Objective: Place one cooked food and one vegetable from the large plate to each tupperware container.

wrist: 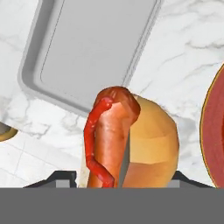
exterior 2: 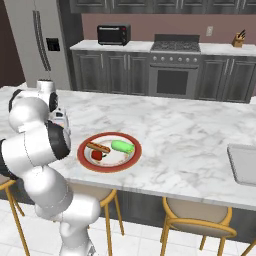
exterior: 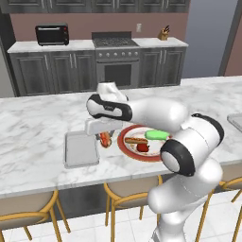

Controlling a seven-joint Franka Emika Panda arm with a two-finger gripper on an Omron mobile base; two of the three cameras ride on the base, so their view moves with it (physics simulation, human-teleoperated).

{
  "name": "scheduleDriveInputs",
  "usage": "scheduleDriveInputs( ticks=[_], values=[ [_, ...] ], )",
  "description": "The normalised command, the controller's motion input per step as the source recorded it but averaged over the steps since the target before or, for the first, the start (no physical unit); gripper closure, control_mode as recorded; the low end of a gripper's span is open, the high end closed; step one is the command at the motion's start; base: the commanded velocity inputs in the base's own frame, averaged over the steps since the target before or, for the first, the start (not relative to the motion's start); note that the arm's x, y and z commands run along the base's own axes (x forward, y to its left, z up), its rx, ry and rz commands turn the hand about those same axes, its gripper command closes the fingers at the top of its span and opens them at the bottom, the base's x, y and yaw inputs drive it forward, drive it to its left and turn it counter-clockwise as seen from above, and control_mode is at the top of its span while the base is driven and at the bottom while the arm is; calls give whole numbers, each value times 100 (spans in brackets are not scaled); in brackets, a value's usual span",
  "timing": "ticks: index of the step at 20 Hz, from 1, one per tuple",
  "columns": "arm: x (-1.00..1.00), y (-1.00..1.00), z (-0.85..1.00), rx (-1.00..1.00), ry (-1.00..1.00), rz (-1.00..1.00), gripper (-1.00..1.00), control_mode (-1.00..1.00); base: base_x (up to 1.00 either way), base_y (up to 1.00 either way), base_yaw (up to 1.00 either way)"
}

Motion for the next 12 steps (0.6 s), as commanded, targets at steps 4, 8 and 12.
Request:
scheduleDriveInputs(
  ticks=[4,8,12],
  values=[
    [20,54,-30,15,3,8,100,-100,0,0,0],
    [26,25,-55,17,-4,0,100,-100,0,0,0],
    [33,50,-24,1,-5,-13,100,-100,0,0,0]
  ],
)
